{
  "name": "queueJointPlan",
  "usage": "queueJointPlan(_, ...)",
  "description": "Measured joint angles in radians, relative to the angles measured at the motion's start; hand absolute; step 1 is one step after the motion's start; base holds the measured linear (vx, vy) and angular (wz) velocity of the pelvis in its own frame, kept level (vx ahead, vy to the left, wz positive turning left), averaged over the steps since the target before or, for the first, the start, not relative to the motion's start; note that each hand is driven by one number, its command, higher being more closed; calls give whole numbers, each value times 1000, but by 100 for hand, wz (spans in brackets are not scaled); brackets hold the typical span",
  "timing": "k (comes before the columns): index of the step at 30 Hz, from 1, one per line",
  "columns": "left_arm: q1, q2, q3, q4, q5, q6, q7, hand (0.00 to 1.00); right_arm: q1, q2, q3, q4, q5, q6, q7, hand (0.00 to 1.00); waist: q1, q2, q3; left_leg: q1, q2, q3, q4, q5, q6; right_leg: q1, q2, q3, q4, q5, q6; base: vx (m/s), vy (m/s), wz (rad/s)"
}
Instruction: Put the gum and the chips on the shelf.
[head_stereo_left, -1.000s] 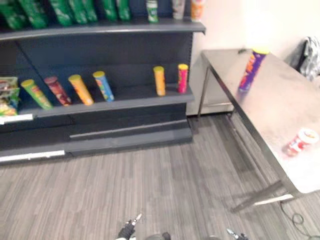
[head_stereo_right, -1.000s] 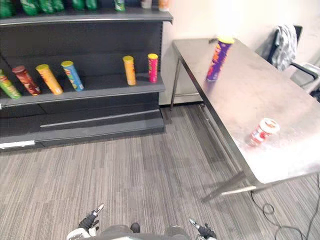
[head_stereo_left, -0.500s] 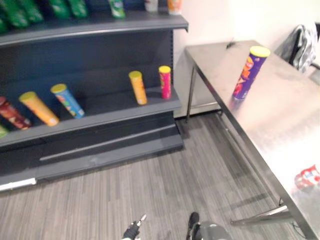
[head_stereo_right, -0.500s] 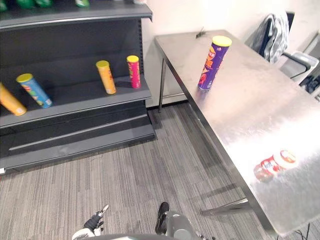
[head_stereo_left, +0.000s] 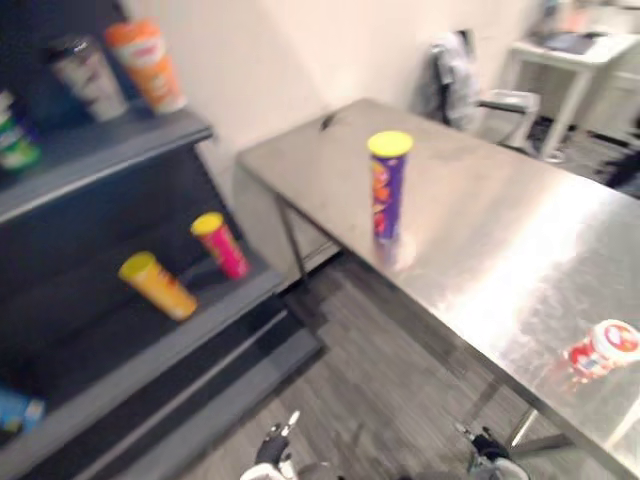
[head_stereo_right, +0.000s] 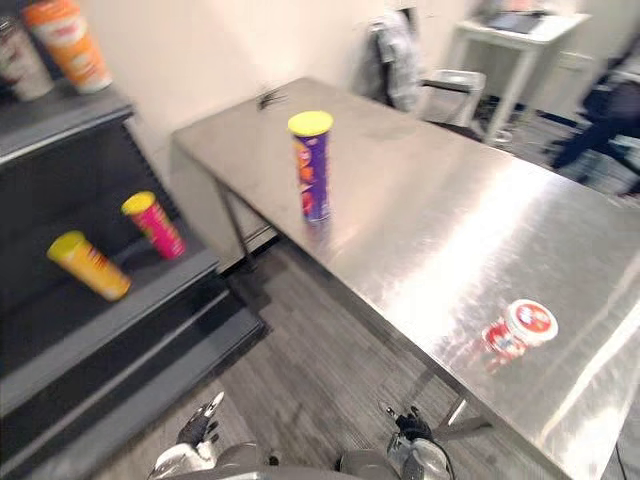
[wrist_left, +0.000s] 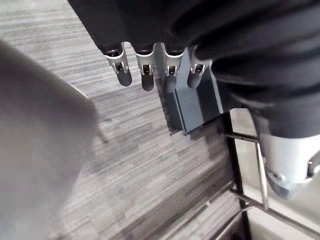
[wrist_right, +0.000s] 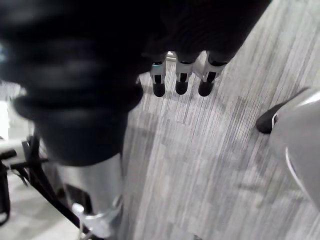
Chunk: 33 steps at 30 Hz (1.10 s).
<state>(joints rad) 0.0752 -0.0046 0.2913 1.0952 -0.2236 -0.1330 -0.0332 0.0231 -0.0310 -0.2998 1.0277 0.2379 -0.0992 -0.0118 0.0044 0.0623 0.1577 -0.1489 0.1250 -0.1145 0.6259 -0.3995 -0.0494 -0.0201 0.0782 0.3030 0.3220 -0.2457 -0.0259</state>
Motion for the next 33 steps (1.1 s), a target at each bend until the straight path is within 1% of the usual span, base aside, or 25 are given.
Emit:
queueJointPlan(2, 6, 0, 11, 1, 0, -3, 6, 0, 14, -3, 16, -11, 3, -9, 0, 0, -1, 2, -6, -2, 12, -135, -120, 35, 3, -20, -1, 80, 20, -20, 38, 139, 393, -156)
queueJointPlan(3, 11, -9, 15, 12, 1, -11, 10, 0, 38, -14, 36, -34, 2, -16, 1, 0, 0, 18, -31, 1, 26, -217, -217, 84, -95, -60, 6, 145, 40, -41, 79, 151, 471, -148)
queueJointPlan(4, 6, -2, 17, 16, 4, -10, 11, 0, 40, -13, 36, -32, 1, -14, 0, 0, -3, 11, -37, -1, 14, -188, -203, 78, -93, -66, -9, 165, 49, -38, 88, 166, 571, -147)
queueJointPlan(5, 12, 14, 25, 15, 6, -11, 18, 0, 70, -6, 59, -41, -1, -14, 5, 0, -9, -33, -56, -8, -20, -143, -167, 73, -83, -94, -43, 165, 43, -11, 111, 102, 460, -124)
queueJointPlan(6, 8, 21, 39, 7, 7, -17, 25, 0, 82, 2, 82, -40, -2, -13, 14, 0, 1, -53, -57, -25, -63, -174, -106, 64, -72, -100, -70, 204, 20, -1, 128, 90, 498, -146)
queueJointPlan(7, 8, 25, 38, 1, 8, -17, 29, 0, 85, 9, 87, -37, -3, -8, 17, 0, 0, -70, -67, -29, -82, -170, -80, 55, -64, -110, -85, 234, 4, 17, 150, 47, 379, -139)
queueJointPlan(9, 5, 31, 25, -6, 12, -17, 30, 0, 90, 10, 98, -37, -2, -7, 20, 0, -12, -81, -74, -21, -104, -147, -69, 33, -51, -140, -97, 267, -8, 70, 162, 6, 282, -124)
queueJointPlan(10, 4, 31, 24, -12, 11, -17, 30, 0, 92, 10, 98, -36, -2, -5, 20, 0, -13, -84, -76, -21, -107, -136, -70, 28, -46, -149, -99, 273, -7, 79, 167, -13, 260, -99)
queueJointPlan(12, -15, 26, -9, -34, 11, -17, 31, 0, 99, 11, 74, -39, 5, 5, 18, 0, -34, -87, -77, -22, -123, -89, -78, -9, -4, -179, -119, 291, -15, 108, 196, -57, 225, -84)
queueJointPlan(13, -36, 17, -31, -35, 11, -17, 31, 0, 107, 10, 59, -39, 8, 8, 18, 0, -35, -91, -79, -20, -127, -57, -71, -14, 3, -187, -124, 307, -24, 135, 204, -92, 178, -75)
queueJointPlan(15, -46, -5, -60, -41, 11, -18, 30, 0, 121, 13, 24, -52, 16, 6, 18, 0, -36, -84, -76, -17, -130, -22, -63, -18, 12, -186, -130, 316, -40, 162, 211, -146, 151, -67)
queueJointPlan(17, -58, -34, -92, -42, 11, -20, 29, 0, 146, 22, -22, -52, 56, 8, 14, 0, -44, -89, -82, -3, -137, 27, -57, -27, 33, -181, -148, 329, -70, 185, 216, -168, 124, -68)
queueJointPlan(19, -52, -33, -101, -41, 12, -22, 29, 0, 161, 34, -48, -45, 89, 9, 10, 0, -55, -97, -81, -4, -131, 64, -42, -40, 36, -185, -151, 323, -97, 203, 202, -133, 63, -63)
queueJointPlan(20, -52, -35, -103, -40, 12, -22, 29, 0, 168, 39, -65, -40, 98, 10, 5, 0, -55, -93, -80, -2, -113, 86, -40, -42, 40, -193, -150, 272, -111, 225, 175, -165, 26, -93)
queueJointPlan(21, -49, -37, -104, -36, 12, -22, 29, 0, 171, 39, -83, -35, 116, 14, 3, 0, -54, -74, -74, -3, -76, 114, -37, -37, 48, -211, -150, 135, -109, 251, 115, -146, -19, -78)
queueJointPlan(22, -49, -33, -99, -30, 12, -21, 28, 0, 176, 39, -88, -31, 118, 15, -1, 0, -55, -72, -74, -2, -55, 133, -38, -32, 46, -227, -152, 47, -68, 230, 76, -140, -101, -65)
queueJointPlan(23, -50, -31, -87, -25, 11, -21, 27, 0, 192, 35, -86, -28, 124, 27, -3, 0, -53, -68, -73, 9, -19, 144, -51, -11, 21, -267, -154, -118, 151, 168, 60, -83, -134, -29)
queueJointPlan(25, -47, -32, -79, -21, 12, -21, 23, 0, 197, 29, -80, -25, 123, 29, -1, 0, -35, -67, -74, 57, 10, 158, -122, 33, -5, -238, -159, -174, 312, 97, 57, -15, -216, -25)
queueJointPlan(27, -45, -34, -54, -21, 14, -22, 14, 0, 199, 22, -61, -26, 112, 29, 1, 0, -22, -72, -76, 92, 20, 163, -205, 83, -40, -166, -213, -214, 360, 48, 79, 28, -304, -17)
queueJointPlan(28, -45, -33, -34, -24, 16, -22, 10, 0, 195, 21, -55, -27, 109, 30, 2, 0, -15, -100, -84, 101, 13, 169, -225, 95, -61, -134, -252, -250, 288, 21, 127, 50, -296, -37)
queueJointPlan(29, -46, -31, -4, -17, 35, -19, 7, 0, 185, 26, -68, -30, 85, 27, 2, 0, -2, -92, -94, 95, 15, 170, -252, 104, -84, -89, -246, -303, 133, -29, 137, 55, -271, -65)
queueJointPlan(30, -52, -41, -11, 12, 44, -17, 5, 0, 150, 5, -94, -20, 70, 25, 5, 0, 2, -42, -91, 97, 30, 128, -304, 119, -81, -60, -204, -318, 14, 1, 132, 28, -233, -60)
queueJointPlan(31, -52, -39, -21, 23, 48, -16, 2, 0, 138, -3, -95, -9, 62, 25, 7, 0, -1, -33, -92, 100, 28, 106, -338, 131, -77, -48, -191, -314, -37, 24, 133, 6, -174, -36)
queueJointPlan(32, -51, -29, -53, 36, 49, -17, 1, 0, 126, -16, -96, 18, 41, 27, 11, 0, 1, -23, -98, 105, 32, 67, -397, 167, -77, -34, -162, -313, -103, 74, 117, -8, -77, -7)
queueJointPlan(33, -49, 98, -149, 132, 44, -10, 9, 0, 99, -29, -6, 131, 36, 27, 42, 0, -3, -108, -88, 169, -33, 50, -537, 248, -64, 45, -209, -320, -277, 165, 141, 5, -48, -4)
